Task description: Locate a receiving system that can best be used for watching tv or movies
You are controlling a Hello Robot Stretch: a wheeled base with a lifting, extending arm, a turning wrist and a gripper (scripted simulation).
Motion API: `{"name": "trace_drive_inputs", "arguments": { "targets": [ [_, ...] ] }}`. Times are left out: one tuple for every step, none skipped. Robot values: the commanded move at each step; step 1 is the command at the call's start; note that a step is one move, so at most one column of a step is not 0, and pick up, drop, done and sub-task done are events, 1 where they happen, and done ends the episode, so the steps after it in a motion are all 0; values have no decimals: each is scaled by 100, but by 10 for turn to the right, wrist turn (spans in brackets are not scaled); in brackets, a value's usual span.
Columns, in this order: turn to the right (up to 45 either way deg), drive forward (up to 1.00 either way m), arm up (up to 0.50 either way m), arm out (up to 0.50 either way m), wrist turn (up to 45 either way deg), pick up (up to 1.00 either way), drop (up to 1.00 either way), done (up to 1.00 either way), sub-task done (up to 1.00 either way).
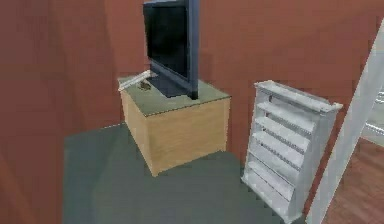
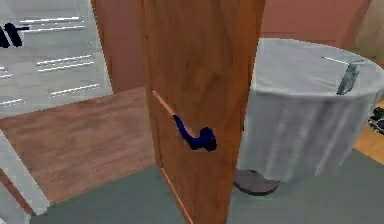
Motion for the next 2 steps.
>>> {"name": "trace_drive_inputs", "arguments": {
  "targets": [
    [0,90,0,0,0,0,0,0,0],
    [0,0,0,0,0,0,0,100,0]
  ]
}}
